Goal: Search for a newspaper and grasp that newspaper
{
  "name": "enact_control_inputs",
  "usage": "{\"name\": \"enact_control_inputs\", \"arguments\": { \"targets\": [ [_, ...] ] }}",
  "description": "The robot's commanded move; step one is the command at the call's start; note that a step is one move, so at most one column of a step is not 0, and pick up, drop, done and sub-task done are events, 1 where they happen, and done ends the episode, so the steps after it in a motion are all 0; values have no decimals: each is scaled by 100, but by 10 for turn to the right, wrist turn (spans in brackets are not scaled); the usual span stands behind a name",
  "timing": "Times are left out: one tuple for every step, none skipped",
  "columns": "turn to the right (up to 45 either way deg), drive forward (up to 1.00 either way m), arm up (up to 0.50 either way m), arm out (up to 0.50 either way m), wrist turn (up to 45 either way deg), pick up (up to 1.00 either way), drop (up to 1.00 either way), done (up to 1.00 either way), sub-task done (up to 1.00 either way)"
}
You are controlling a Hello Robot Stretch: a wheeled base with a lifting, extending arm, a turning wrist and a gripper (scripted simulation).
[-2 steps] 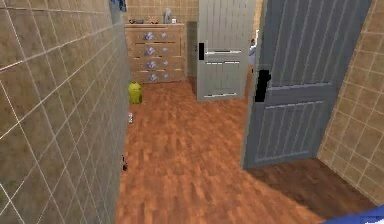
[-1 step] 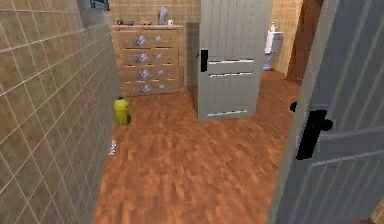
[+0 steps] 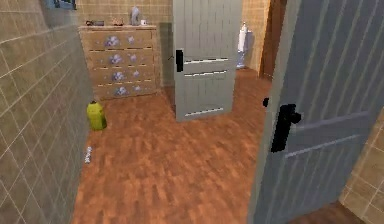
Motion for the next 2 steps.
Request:
{"name": "enact_control_inputs", "arguments": {
  "targets": [
    [0,80,0,0,0,0,0,0,0],
    [-90,0,0,0,0,0,0,0,0]
  ]
}}
